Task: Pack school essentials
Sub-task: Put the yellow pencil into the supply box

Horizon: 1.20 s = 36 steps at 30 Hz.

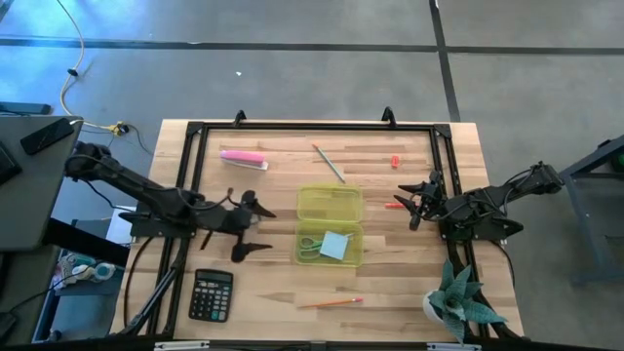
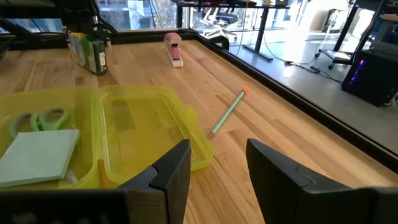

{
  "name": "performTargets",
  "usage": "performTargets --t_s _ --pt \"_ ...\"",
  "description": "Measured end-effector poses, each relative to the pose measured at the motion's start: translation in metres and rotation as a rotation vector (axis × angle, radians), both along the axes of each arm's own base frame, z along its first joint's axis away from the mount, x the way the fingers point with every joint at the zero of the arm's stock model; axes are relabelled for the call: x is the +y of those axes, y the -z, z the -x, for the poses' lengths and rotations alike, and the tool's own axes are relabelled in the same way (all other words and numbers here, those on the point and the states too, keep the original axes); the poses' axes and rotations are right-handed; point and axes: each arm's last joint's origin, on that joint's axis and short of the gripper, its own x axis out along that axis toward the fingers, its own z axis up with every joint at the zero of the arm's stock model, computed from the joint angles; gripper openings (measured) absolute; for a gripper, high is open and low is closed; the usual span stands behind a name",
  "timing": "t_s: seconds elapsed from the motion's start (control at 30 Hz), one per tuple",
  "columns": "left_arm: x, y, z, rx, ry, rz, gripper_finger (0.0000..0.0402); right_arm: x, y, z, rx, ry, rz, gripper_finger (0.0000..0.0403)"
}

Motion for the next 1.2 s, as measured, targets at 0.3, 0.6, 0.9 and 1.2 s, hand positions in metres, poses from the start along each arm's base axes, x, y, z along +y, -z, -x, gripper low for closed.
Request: performTargets --t_s 0.3,0.6,0.9,1.2 --pt "-0.002 -0.008 0.009 -0.064 -0.020 0.053 0.0400 0.000 0.000 0.000 -0.001 0.000 0.000 0.0146" --pt "0.000 -0.011 0.008 -0.094 -0.065 0.042 0.0400 0.000 0.000 0.000 0.000 0.000 0.000 0.0146" --pt "0.001 -0.011 0.008 -0.101 -0.100 0.049 0.0400 0.000 0.000 0.000 0.001 -0.001 0.002 0.0146" --pt "0.001 -0.017 0.007 -0.156 -0.100 -0.016 0.0400 0.000 0.000 0.000 -0.005 -0.005 -0.013 0.0146"
